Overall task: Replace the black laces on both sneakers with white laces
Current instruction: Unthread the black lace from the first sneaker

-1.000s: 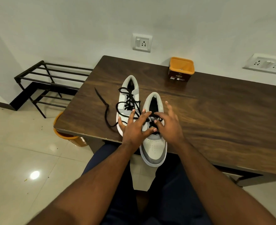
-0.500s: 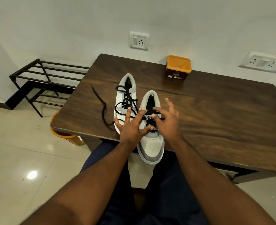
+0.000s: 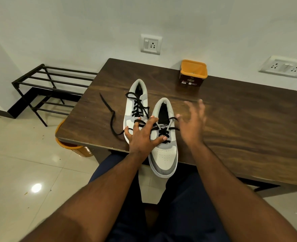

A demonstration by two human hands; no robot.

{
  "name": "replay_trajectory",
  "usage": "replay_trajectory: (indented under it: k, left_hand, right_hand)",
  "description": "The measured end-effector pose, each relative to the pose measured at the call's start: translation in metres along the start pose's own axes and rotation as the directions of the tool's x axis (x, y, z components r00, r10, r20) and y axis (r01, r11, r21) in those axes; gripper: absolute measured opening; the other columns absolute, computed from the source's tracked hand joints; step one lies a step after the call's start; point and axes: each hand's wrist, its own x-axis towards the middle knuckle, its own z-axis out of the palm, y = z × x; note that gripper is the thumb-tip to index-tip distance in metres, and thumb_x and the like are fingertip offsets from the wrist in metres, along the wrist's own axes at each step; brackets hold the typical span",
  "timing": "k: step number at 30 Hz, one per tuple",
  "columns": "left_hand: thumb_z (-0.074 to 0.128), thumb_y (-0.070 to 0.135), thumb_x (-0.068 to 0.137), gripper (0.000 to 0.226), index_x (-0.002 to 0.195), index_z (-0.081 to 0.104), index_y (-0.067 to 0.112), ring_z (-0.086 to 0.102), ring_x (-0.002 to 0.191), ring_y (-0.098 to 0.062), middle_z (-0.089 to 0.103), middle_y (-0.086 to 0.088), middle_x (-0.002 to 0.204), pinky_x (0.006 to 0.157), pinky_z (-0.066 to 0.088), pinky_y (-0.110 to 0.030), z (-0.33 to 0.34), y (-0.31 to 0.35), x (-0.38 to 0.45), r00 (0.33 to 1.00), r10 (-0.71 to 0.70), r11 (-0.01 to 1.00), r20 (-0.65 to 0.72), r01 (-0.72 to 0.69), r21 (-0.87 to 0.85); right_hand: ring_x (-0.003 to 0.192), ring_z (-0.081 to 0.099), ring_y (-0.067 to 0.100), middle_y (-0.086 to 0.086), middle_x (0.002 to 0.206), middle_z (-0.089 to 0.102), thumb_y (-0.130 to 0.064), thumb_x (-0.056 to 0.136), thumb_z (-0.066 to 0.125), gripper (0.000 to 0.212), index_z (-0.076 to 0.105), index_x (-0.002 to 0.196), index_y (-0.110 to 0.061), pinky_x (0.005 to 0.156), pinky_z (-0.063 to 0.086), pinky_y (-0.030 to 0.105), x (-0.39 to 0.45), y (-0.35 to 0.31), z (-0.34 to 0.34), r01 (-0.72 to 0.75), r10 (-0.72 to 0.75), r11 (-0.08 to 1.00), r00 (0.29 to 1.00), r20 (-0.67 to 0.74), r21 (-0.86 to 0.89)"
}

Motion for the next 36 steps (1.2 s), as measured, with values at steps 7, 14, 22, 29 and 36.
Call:
replay_trajectory:
  k: [7,14,22,29,36]
  left_hand:
    - [0.062,0.071,0.075,0.071,0.136,0.032,0.05,0.018,0.144,-0.024,0.052,0.021,0.137,0.111,-0.003,-0.054,-0.005,0.0,0.002,1.0,0.006,1.0,0.021,-0.006,-0.006]
    - [0.064,0.071,0.074,0.066,0.129,0.034,0.053,0.015,0.142,-0.017,0.05,0.024,0.134,0.11,0.006,-0.054,-0.008,-0.006,0.011,0.999,0.021,1.0,0.035,-0.02,-0.023]
    - [0.062,0.072,0.074,0.064,0.127,0.032,0.054,0.015,0.142,-0.017,0.054,0.023,0.13,0.107,0.007,-0.052,-0.005,-0.006,0.011,0.999,0.018,1.0,0.033,-0.018,0.0]
    - [0.058,0.072,0.077,0.059,0.128,0.035,0.051,0.016,0.142,-0.017,0.052,0.024,0.132,0.108,0.003,-0.052,-0.008,-0.005,0.01,0.999,0.03,0.999,0.031,-0.032,0.045]
    - [0.058,0.066,0.082,0.053,0.127,0.036,0.05,0.014,0.143,-0.017,0.044,0.026,0.139,0.11,0.0,-0.054,-0.007,-0.001,0.01,0.999,0.013,1.0,0.038,-0.014,0.027]
  right_hand:
    - [0.145,0.017,0.021,-0.006,0.158,0.025,-0.025,0.084,0.071,0.008,0.073,0.086,-0.033,0.115,0.019,0.047,0.005,-0.01,0.017,0.224,-0.249,0.967,0.93,0.27,0.12]
    - [0.094,0.057,0.011,0.005,0.108,0.059,-0.015,0.085,0.064,0.011,0.063,0.096,-0.015,0.09,0.044,0.026,0.058,0.04,-0.037,-0.231,0.654,0.547,0.717,-0.239,0.804]
    - [0.146,0.014,0.026,-0.006,0.158,0.022,-0.026,0.089,0.065,0.03,0.065,0.118,-0.035,0.114,0.017,0.059,0.003,-0.001,0.0,0.221,-0.209,0.975,0.952,0.225,-0.03]
    - [0.142,0.021,0.022,-0.008,0.155,0.03,-0.039,0.089,0.062,0.021,0.07,0.108,-0.036,0.111,0.024,0.054,-0.004,0.005,0.003,0.292,-0.184,0.941,0.868,0.461,-0.174]
    - [0.137,0.024,0.02,-0.008,0.153,0.032,-0.026,0.086,0.067,0.01,0.076,0.09,-0.025,0.105,0.025,0.047,-0.017,-0.012,0.0,0.425,-0.354,0.894,0.865,0.355,-0.142]
